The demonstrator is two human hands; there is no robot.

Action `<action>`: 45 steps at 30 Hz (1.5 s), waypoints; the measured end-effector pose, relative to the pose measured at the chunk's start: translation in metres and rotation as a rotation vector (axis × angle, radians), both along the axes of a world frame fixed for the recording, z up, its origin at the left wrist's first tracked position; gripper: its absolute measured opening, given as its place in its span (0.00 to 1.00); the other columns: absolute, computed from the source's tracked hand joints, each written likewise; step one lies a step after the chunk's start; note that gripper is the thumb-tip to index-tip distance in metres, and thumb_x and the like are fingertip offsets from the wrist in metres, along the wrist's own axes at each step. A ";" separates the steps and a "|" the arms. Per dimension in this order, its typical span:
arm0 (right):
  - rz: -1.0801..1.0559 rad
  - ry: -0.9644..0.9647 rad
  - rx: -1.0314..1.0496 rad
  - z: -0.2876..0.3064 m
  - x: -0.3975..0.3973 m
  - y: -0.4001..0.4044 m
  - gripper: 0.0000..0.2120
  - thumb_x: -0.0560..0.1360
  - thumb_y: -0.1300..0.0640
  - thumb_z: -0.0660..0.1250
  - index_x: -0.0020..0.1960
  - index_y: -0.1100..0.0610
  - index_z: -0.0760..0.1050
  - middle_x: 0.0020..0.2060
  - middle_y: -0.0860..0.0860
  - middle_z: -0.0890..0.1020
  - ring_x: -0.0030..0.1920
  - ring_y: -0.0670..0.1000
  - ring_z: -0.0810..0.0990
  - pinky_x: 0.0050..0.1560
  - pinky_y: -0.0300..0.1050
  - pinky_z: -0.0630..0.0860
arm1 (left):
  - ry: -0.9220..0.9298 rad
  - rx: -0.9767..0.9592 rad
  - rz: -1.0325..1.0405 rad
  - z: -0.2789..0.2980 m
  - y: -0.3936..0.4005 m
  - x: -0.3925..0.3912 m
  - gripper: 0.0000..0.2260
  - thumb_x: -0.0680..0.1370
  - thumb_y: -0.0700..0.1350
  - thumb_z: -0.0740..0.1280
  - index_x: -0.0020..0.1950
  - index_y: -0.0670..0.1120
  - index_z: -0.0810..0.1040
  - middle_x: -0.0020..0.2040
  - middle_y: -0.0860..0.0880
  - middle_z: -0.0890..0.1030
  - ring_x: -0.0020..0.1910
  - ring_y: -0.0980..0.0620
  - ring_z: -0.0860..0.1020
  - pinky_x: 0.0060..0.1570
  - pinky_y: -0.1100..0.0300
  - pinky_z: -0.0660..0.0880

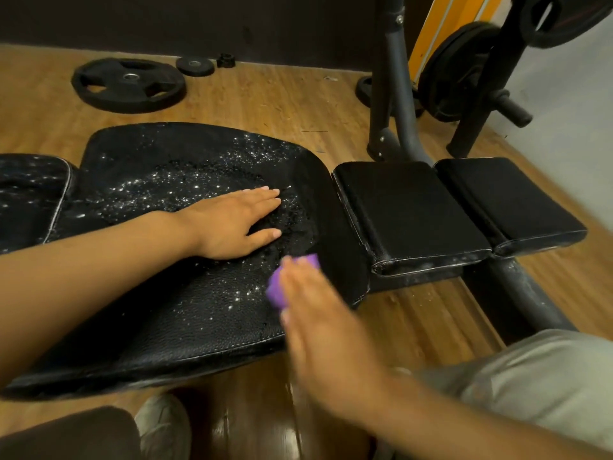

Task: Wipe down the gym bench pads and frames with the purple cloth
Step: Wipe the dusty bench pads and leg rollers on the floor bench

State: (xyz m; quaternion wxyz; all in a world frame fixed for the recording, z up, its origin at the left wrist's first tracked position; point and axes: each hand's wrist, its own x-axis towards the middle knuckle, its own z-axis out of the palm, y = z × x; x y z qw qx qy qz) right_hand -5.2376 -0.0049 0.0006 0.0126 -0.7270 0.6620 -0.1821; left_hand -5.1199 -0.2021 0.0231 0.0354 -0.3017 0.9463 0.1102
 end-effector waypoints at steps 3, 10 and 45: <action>0.275 0.002 0.049 0.005 0.006 0.014 0.23 0.80 0.54 0.54 0.72 0.62 0.66 0.73 0.54 0.66 0.74 0.51 0.61 0.74 0.44 0.57 | 0.002 0.009 -0.012 0.002 -0.003 0.002 0.30 0.80 0.59 0.54 0.79 0.49 0.53 0.79 0.54 0.50 0.77 0.58 0.46 0.73 0.65 0.44; -0.155 -0.076 0.165 0.001 -0.059 -0.055 0.21 0.81 0.61 0.53 0.73 0.64 0.60 0.75 0.58 0.60 0.76 0.52 0.56 0.72 0.32 0.43 | -0.032 -0.015 -0.011 0.003 -0.001 0.005 0.30 0.81 0.60 0.52 0.79 0.49 0.51 0.79 0.55 0.48 0.77 0.58 0.46 0.74 0.62 0.45; 0.240 -0.033 0.152 0.007 -0.080 -0.100 0.21 0.80 0.61 0.56 0.72 0.64 0.64 0.72 0.58 0.65 0.74 0.50 0.61 0.73 0.32 0.48 | 0.013 -0.034 -0.038 -0.006 -0.006 0.007 0.26 0.83 0.56 0.49 0.79 0.48 0.51 0.80 0.53 0.49 0.78 0.57 0.45 0.76 0.59 0.44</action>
